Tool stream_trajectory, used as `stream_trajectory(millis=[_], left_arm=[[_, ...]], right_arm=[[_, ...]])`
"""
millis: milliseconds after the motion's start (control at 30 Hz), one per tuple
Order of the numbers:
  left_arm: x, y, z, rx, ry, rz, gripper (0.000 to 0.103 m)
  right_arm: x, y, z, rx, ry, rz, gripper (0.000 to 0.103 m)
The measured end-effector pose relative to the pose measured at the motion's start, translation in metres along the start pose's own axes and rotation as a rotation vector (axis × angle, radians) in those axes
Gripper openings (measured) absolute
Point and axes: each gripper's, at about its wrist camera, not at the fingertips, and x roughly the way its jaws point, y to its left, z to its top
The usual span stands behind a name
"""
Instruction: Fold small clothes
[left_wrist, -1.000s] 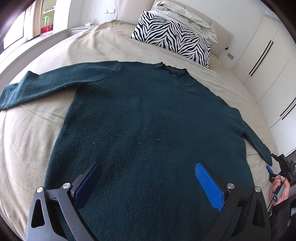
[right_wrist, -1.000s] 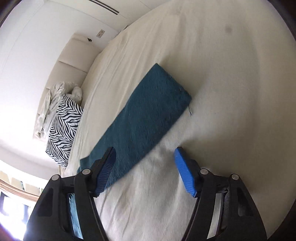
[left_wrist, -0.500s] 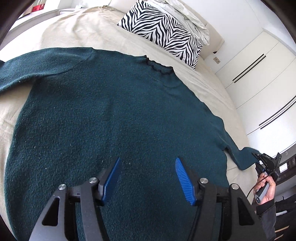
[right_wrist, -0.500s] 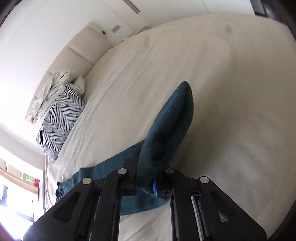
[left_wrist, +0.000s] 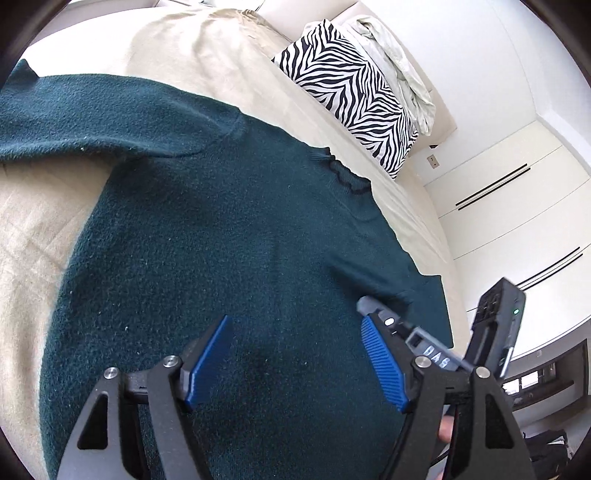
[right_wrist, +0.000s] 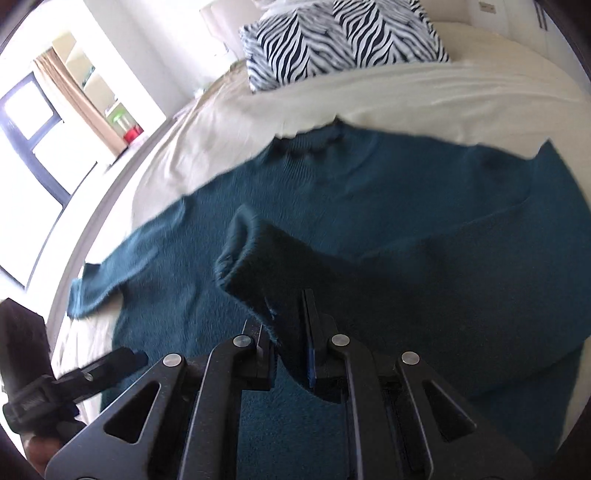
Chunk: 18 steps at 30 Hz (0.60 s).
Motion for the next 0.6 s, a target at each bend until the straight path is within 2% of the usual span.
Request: stream_trajectory(millis=[67,100,167,333,400,467,600], left_arm=[[0.004,-0.002,0.001,0.007,0.006,-0.012,0.083],[0.008,-0.004,0.002,0.010,0.010,-0.016,0.085],[0.018,-0.011,0.002,0.010,0.027,-0.034,0.085],[0.052,-0.035,0.003,0.032,0.074,-0.051,0.085],[0.069,-0.040,0.005,0.048,0.100,-0.016,0.083],[0.077,-0.047,0.008,0.069,0.092,0.023,0.077],[0.090,-0.060,0.014,0.132,0.118,0.104,0.035]], right_arm=[[0.007,0.008,-0.038,-0.009,0.021,0.036,0.031],[0.003,0.010,-0.044,-0.005,-0.014,0.060,0.045],[-0.012,0.000,-0.049,0.029,-0.045,0.097,0.063],[-0.052,-0.033,-0.086,0.146,-0.078,0.153,0.064],[-0.073,-0.057,-0.109,0.226,-0.089,0.191,0.064],[-0.076,-0.077,-0.120,0.312,-0.088,0.215,0.064],[-0.092,-0.115,-0.137,0.443,-0.151,0.290,0.064]])
